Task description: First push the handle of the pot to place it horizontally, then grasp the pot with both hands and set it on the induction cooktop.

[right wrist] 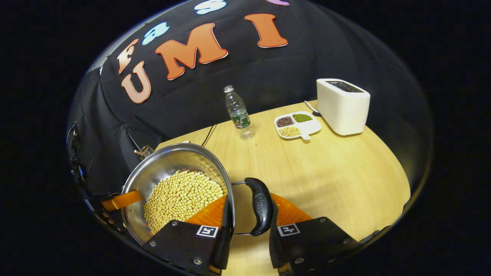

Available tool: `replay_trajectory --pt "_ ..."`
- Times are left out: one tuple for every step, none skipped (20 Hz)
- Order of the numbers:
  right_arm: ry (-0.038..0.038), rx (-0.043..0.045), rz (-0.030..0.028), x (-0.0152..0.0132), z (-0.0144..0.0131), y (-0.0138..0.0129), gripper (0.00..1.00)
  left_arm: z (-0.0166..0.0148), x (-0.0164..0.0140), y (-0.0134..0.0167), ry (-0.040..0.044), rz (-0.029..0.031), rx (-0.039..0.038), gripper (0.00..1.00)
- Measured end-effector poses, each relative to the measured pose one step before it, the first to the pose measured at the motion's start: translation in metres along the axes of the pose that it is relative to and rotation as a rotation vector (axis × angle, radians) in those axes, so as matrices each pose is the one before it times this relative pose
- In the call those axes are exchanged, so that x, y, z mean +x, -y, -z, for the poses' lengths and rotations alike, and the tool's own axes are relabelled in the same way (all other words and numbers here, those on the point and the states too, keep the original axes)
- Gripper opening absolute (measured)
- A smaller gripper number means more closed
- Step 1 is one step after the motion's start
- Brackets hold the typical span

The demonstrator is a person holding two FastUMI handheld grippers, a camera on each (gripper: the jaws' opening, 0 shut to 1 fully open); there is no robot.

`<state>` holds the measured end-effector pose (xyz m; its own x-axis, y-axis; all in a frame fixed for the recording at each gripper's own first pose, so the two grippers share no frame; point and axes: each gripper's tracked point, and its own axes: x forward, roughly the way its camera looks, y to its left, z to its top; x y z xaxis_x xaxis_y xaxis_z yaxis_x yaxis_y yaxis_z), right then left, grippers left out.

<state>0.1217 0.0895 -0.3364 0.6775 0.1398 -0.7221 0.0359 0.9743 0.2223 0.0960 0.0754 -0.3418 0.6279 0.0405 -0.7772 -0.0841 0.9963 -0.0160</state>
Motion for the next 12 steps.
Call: replay_trajectory --pt "-0.00812 0.00873 -0.00277 0.00059 0.00376 -0.0114 0.42 -0.00068 -0.00177 -0.01185 -0.00011 -0.01427 -0.00776 0.6" --pt "0.003 -0.00542 -0.00314 0.0029 0.00024 -0.01145 0.42 0.00078 -0.00119 -0.01289 -0.00004 -0.01153 -0.00484 0.6" --pt "0.00273 -0.01086 -0.00165 0.00211 -0.00022 -0.00985 0.41 -0.00102 -0.00085 -0.01127 0.00371 -0.00969 -0.01016 0.61" --pt "0.00296 -0.00775 -0.00288 0.00136 0.00007 -0.01161 0.42 0.00045 -0.00182 -0.01129 -0.00095 -0.00836 -0.00968 0.61" --pt "-0.00442 -0.0063 -0.00348 0.00276 0.00166 -0.01001 0.42 -0.00003 -0.00154 -0.01132 -0.00139 -0.00719 -0.01018 0.6" --pt "-0.00636 -0.00549 -0.00533 0.00351 0.00202 -0.00974 0.41 -0.00079 0.00027 -0.0107 -0.00178 -0.00651 -0.00563 0.6" --pt "-0.00754 -0.0032 -0.00564 0.00324 0.00187 -0.01007 0.41 -0.00071 -0.00152 -0.01014 0.00088 -0.00605 -0.00355 0.6" --pt "-0.00676 -0.00313 -0.00488 0.00326 0.00281 -0.00824 0.42 -0.00027 0.00082 -0.01132 -0.00241 -0.00657 -0.0029 0.6" --pt "-0.00436 -0.00263 -0.00176 0.0036 0.00214 -0.00865 0.41 0.00004 0.00068 -0.00985 -0.00564 -0.00758 -0.002 0.61" --pt "-0.00808 -0.00674 0.00028 0.00345 0.00359 -0.00737 0.41 0.00303 0.00008 -0.00897 -0.00954 -0.00665 -0.00005 0.61" --pt "-0.00867 -0.00269 0.0017 0.00291 0.00312 -0.00648 0.42 0.00127 0.00091 -0.00886 -0.00693 -0.00393 0.00053 0.61" --pt "-0.00519 -0.00343 0.00021 0.00364 0.00264 -0.0066 0.42 0.00043 0.00263 -0.00704 -0.00592 -0.00131 -0.00636 0.6"
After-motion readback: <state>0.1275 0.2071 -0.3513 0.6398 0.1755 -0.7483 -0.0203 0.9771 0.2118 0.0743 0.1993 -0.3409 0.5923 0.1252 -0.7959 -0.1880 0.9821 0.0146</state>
